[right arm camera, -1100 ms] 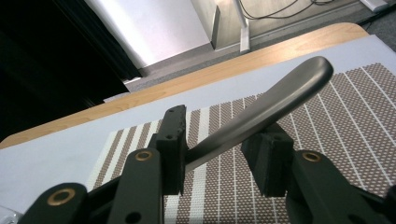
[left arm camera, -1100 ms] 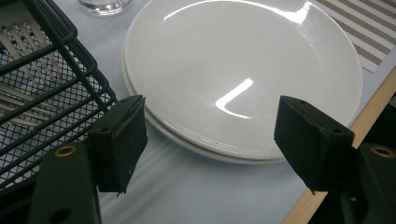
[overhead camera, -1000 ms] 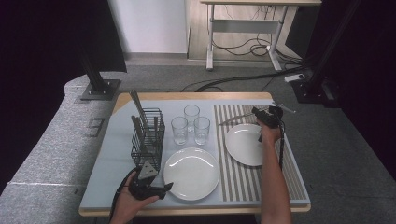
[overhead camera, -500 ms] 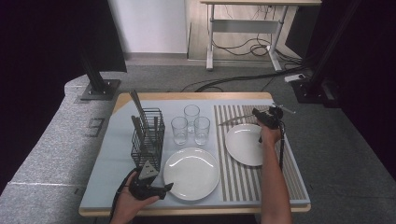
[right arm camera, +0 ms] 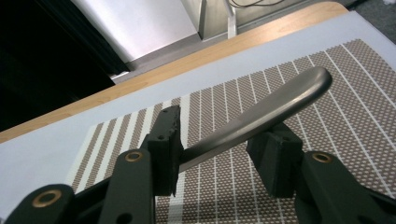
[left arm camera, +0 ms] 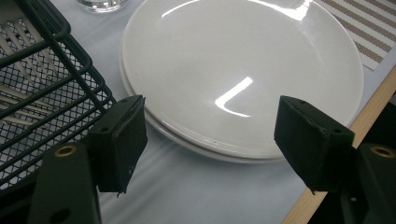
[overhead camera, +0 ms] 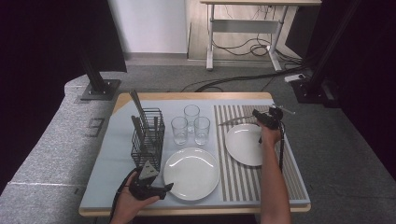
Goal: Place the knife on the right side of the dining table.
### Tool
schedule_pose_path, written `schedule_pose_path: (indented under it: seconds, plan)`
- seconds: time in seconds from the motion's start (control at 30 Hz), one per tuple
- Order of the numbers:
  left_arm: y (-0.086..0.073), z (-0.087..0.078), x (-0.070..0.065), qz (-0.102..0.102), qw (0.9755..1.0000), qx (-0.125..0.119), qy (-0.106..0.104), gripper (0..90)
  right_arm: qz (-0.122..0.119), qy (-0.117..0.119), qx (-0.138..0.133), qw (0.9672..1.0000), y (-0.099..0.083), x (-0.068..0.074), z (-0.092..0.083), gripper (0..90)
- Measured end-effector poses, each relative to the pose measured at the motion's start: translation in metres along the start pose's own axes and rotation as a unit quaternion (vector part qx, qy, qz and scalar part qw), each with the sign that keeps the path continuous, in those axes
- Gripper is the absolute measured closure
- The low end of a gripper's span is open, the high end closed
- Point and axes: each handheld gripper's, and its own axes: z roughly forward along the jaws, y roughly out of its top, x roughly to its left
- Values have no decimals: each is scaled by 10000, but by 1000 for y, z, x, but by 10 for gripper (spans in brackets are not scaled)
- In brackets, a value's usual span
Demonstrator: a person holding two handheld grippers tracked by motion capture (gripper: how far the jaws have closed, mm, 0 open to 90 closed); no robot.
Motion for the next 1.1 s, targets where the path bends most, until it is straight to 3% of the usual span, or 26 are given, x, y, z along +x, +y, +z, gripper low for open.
schedule_pose_path:
  seconds: [0.83,1.1]
  plan:
    - [0,1,0,15,10000,24,11,258,21,-237,80,9997,-5,-4,5,498]
    - [0,2,-1,25,10000,31,9,258,79,-392,294,9988,-4,-4,9,467]
